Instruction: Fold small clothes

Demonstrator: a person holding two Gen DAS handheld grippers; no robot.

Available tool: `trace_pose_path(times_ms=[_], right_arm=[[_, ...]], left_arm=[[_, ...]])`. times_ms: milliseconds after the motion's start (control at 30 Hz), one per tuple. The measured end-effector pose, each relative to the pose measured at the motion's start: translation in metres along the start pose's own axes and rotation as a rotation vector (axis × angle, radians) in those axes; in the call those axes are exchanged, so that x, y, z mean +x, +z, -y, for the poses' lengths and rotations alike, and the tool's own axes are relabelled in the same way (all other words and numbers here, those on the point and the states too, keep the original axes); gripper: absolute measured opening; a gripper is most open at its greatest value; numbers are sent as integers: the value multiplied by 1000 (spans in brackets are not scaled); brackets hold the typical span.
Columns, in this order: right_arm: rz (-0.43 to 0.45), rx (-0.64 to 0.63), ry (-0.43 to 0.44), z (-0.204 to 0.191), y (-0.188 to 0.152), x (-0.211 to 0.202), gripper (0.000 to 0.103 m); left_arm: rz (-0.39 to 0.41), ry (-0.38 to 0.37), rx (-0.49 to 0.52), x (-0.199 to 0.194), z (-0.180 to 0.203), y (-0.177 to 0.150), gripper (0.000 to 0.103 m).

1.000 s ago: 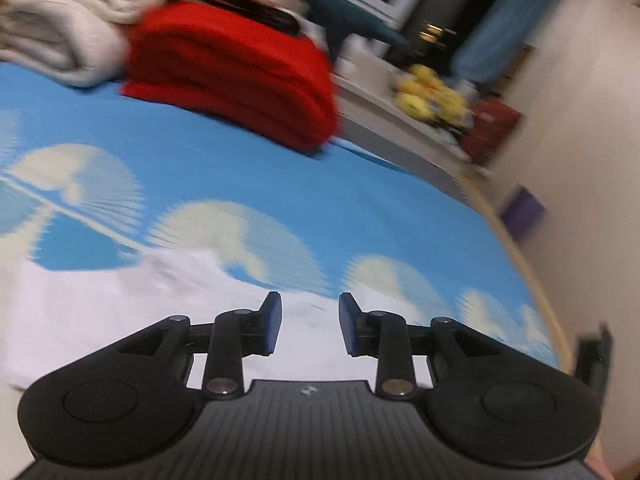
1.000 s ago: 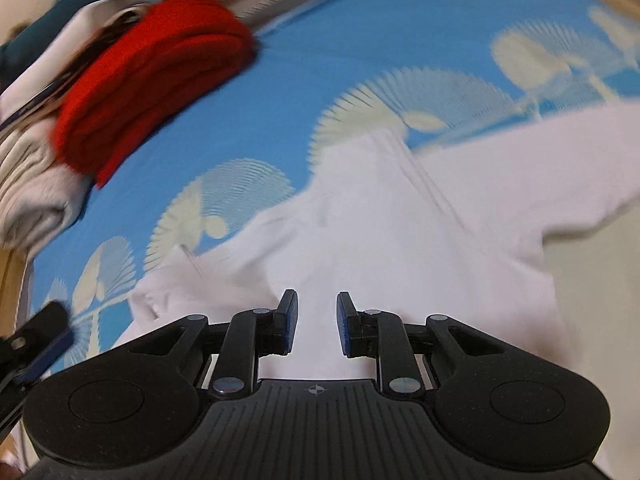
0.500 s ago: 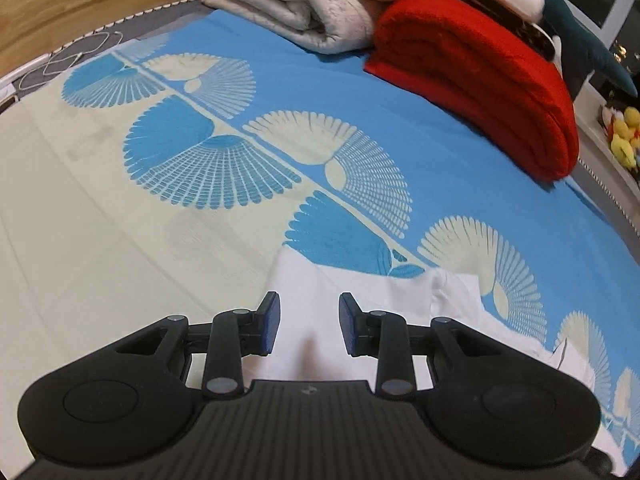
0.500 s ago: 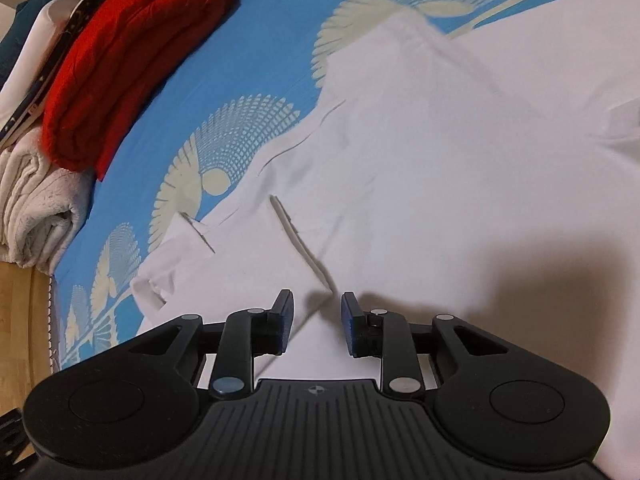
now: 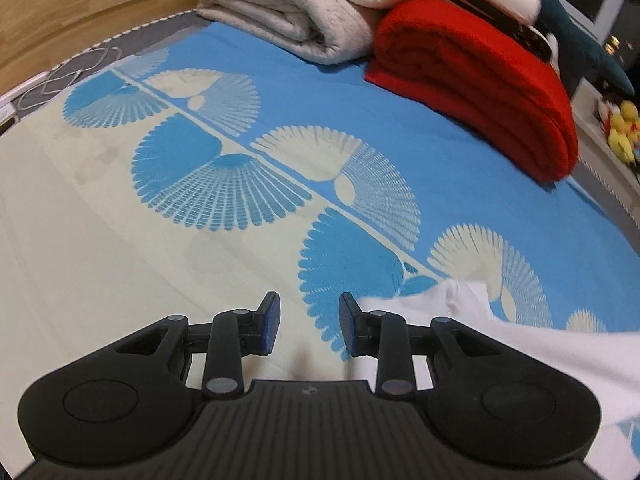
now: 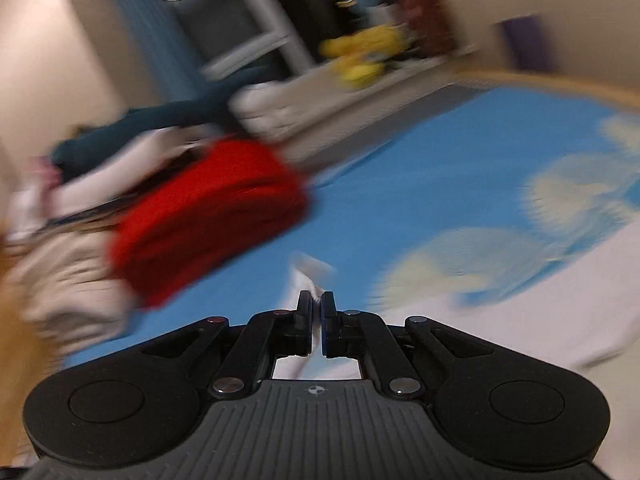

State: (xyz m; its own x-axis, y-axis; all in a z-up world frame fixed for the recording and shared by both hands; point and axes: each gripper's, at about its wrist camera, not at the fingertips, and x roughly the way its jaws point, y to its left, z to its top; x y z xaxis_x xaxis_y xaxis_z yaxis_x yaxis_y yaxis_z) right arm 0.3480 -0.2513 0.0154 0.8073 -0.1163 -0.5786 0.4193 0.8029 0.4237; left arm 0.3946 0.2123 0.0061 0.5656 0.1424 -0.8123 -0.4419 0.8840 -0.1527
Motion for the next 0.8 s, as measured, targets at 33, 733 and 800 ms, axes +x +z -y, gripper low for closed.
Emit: trace_pose_path(times_ms=[33,733,800], right_arm=[[-66,45,-133,24,-3,13,3],[-250,67,-222,111,7,61,10],[-250,73,-208,112,13,61,11]], left_arm=[[-3,-3,17,1,3,-2,35],[-317,-252,266,76,74,-69,37],[-322,-185,365,80,74,-75,10]])
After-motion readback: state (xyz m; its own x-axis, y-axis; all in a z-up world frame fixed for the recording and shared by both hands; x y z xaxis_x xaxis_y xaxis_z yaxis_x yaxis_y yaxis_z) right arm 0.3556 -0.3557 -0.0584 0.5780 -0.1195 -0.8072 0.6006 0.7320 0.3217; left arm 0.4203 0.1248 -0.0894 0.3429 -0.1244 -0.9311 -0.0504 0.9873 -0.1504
